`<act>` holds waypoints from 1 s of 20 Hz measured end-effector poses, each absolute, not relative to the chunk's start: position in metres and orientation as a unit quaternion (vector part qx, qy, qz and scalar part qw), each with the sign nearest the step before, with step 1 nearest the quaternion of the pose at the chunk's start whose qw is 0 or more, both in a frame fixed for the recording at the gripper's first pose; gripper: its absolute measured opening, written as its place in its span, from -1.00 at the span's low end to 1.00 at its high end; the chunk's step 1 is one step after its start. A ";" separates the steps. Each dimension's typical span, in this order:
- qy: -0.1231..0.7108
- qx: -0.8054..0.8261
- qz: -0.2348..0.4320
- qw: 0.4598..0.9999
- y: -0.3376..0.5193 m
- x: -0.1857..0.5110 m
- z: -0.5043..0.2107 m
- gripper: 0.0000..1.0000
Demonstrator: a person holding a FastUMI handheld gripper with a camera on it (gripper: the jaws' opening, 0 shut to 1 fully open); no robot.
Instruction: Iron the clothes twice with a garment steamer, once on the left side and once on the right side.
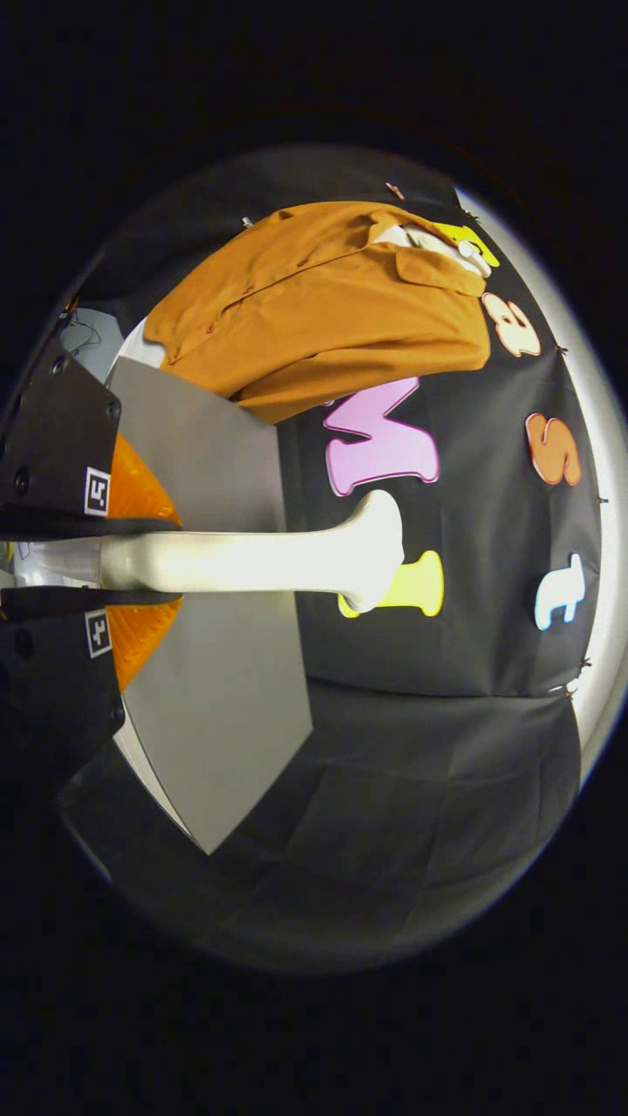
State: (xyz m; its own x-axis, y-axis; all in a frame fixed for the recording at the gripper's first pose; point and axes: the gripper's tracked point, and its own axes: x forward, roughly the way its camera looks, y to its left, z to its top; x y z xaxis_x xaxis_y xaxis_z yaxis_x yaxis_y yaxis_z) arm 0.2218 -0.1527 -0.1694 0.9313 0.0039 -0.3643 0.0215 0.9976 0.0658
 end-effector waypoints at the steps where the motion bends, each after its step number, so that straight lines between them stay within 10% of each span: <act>1: 0.168 0.034 -0.010 0.985 -0.149 0.215 -0.158 -0.53; 20: 0.045 0.013 0.047 0.998 0.051 0.158 -0.113 -0.53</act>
